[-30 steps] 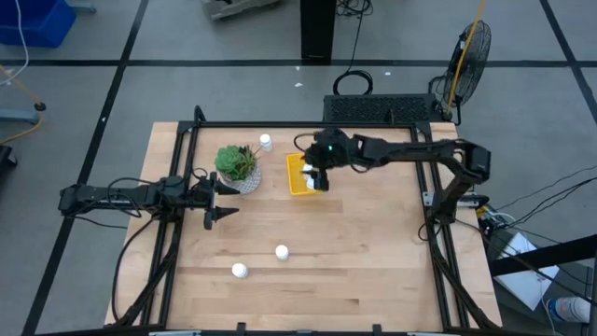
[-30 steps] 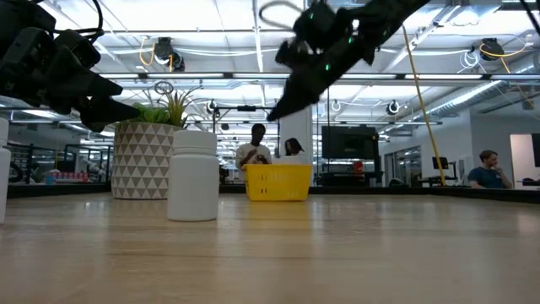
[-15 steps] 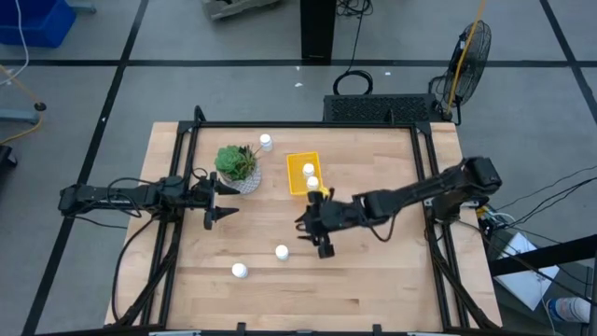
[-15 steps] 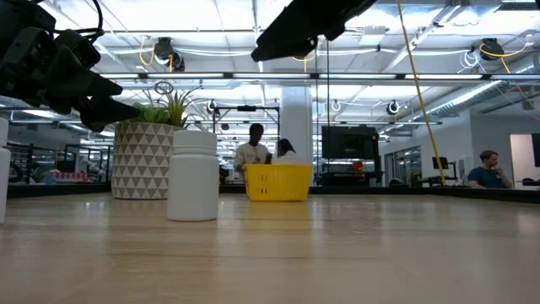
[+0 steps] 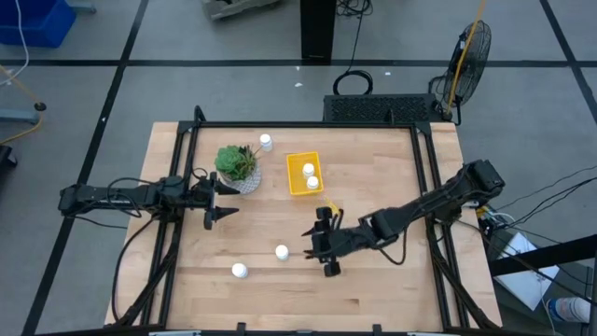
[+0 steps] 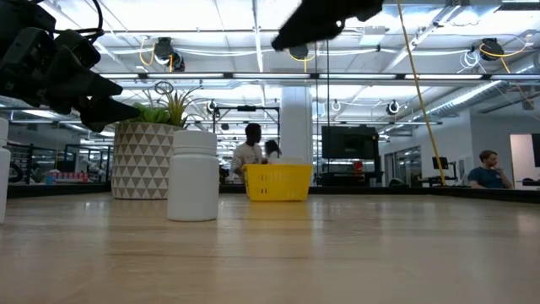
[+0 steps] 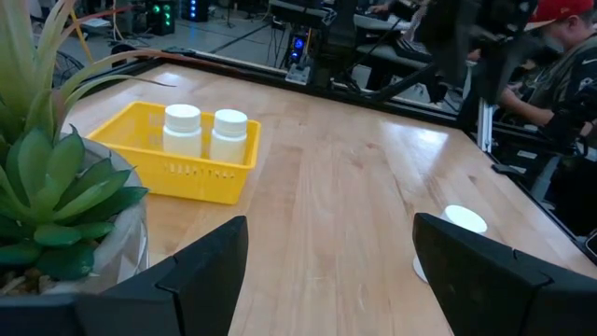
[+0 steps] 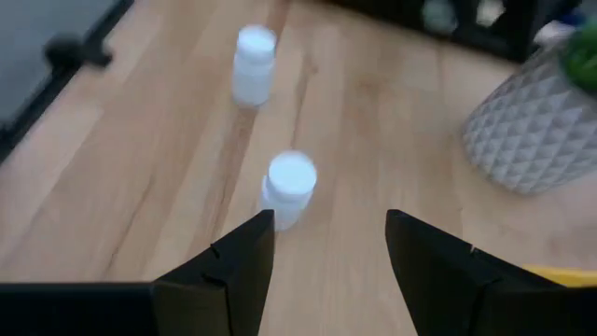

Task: Pick and place pill bottles into a basket
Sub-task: Put the white pill bottle into the yellow bin

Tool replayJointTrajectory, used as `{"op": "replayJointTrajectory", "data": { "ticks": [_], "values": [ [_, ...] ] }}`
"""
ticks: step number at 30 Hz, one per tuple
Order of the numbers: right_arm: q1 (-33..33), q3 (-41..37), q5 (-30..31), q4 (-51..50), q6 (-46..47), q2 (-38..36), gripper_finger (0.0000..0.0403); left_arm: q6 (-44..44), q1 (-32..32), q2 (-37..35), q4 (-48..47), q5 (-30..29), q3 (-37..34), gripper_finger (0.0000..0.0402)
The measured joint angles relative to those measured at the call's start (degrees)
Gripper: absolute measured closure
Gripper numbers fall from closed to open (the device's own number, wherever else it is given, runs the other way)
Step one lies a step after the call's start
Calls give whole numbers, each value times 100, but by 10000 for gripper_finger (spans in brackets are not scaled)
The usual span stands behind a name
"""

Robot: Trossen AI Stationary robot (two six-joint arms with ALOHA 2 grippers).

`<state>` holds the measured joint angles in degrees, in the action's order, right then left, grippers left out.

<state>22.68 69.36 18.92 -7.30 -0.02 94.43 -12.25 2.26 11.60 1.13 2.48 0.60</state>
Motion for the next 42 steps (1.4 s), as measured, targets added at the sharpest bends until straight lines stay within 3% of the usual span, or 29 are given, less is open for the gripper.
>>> {"op": "replayJointTrajectory", "data": {
  "ticks": [5,10,15,20,31,42],
  "values": [
    [471,-719,-81,2352,-69,-2,206,-10,2,2,3,-1,0,92],
    [821,-2249,33,5035,35,1,207,-256,1,0,268,-4,-1,92],
    [973,-3345,399,6428,247,-38,206,-310,0,0,309,-5,-1,92],
    [1140,-4014,1133,6123,54,-910,207,-308,0,0,302,-4,-2,92],
    [1145,-5005,1151,4106,-25,-3935,206,-313,2,0,287,-2,-2,92],
    [1143,-6176,1449,3801,-75,-5694,206,-315,0,0,284,-2,0,92]
  ]
}}
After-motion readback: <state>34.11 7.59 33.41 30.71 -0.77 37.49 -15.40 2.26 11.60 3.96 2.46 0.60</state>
